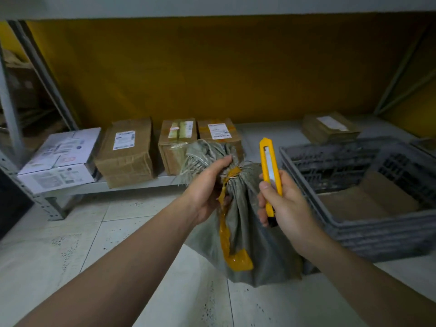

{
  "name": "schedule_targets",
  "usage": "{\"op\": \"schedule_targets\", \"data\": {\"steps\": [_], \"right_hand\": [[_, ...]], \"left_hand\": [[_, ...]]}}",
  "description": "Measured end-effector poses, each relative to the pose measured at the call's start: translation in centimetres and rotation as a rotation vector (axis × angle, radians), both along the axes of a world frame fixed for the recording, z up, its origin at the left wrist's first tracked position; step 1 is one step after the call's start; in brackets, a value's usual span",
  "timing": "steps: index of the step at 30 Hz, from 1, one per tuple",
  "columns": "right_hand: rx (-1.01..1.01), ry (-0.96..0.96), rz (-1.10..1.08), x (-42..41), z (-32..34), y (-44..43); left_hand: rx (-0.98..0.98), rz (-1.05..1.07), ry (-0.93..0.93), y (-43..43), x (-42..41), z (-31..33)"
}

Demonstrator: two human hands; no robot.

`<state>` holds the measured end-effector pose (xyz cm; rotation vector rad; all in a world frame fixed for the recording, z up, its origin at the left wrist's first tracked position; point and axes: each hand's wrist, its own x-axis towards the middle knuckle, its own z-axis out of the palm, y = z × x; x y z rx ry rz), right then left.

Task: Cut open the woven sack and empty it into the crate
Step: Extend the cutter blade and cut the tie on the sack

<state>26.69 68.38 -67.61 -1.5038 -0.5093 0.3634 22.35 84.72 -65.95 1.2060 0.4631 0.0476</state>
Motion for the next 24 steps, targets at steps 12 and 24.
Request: {"op": "schedule_targets", "data": {"steps": [12,24], "right_hand": [[0.055,0.007,0.101,0.4,-0.2,-1.7],[0.038,0.09,0.001,0.6,0.4,-1.3]], "left_hand": [[-0.03,0.051,0.027,-0.1,0.1,0.6],[0.031,0.117,0.057,-0.1,0.8,-0.7]]}}
